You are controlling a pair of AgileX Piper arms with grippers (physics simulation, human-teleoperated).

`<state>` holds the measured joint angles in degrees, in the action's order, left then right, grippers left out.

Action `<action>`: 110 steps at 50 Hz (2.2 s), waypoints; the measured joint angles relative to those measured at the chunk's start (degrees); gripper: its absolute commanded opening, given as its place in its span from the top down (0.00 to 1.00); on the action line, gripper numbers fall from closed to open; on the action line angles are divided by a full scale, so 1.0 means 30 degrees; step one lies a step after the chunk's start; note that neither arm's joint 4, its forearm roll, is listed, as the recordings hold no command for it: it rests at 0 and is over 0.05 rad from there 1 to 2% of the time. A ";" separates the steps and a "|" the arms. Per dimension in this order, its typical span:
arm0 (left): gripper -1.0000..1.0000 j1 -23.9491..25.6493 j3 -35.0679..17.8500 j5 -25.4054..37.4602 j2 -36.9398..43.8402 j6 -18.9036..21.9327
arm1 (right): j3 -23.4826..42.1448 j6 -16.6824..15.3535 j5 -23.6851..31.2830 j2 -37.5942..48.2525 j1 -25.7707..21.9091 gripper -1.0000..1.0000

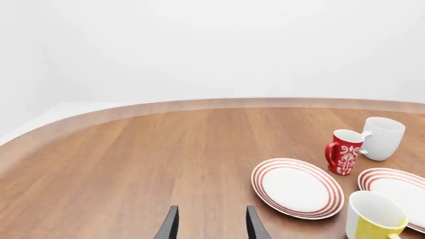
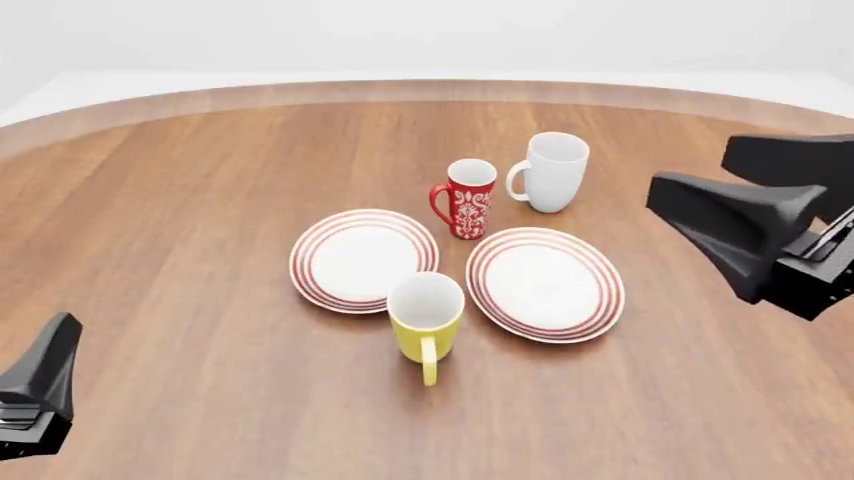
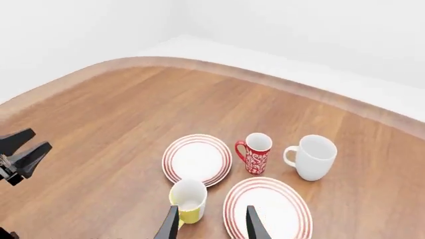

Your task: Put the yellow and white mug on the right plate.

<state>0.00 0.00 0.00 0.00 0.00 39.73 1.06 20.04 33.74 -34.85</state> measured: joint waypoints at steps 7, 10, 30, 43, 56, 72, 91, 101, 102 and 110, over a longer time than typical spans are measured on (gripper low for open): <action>0.00 0.0000 0.0000 0.0000 0.0000 0.0000 | 0.0513 0.0220 -0.0041 0.0806 -0.1025 0.00; 0.00 0.0000 0.0000 0.0000 0.0000 0.0000 | 0.0693 0.0289 -0.0072 0.1067 -0.1390 0.00; 0.00 0.0000 0.0000 0.0000 0.0000 0.0000 | 0.1210 0.0077 -0.0187 0.1713 -0.2143 0.00; 0.00 0.0000 0.0000 0.0000 0.0000 0.0000 | 0.2009 0.0577 0.0347 0.2806 -0.2127 0.00; 0.00 0.0000 0.0000 0.0000 0.0000 0.0000 | 0.3745 0.2055 0.1806 0.5403 -0.1866 0.00; 0.00 0.0000 0.0000 0.0000 0.0000 0.0000 | 0.4542 0.3905 0.2186 0.7937 -0.1457 0.00; 0.00 0.0000 0.0000 0.0000 0.0000 0.0000 | 0.3920 0.4968 0.1131 0.9448 -0.1457 0.00; 0.00 0.0000 0.0000 0.0000 0.0000 0.0000 | 0.3415 0.5286 0.0308 1.0081 -0.1437 0.00; 0.00 0.0000 0.0000 0.0000 0.0000 0.0000 | 0.3356 0.5320 0.0222 1.0143 -0.1434 0.00; 0.00 0.0000 0.0000 0.0000 0.0000 0.0000 | 0.2995 0.5550 -0.0388 1.0702 -0.1438 0.00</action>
<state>0.00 0.00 0.00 0.00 0.00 48.72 17.71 18.87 65.85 -39.17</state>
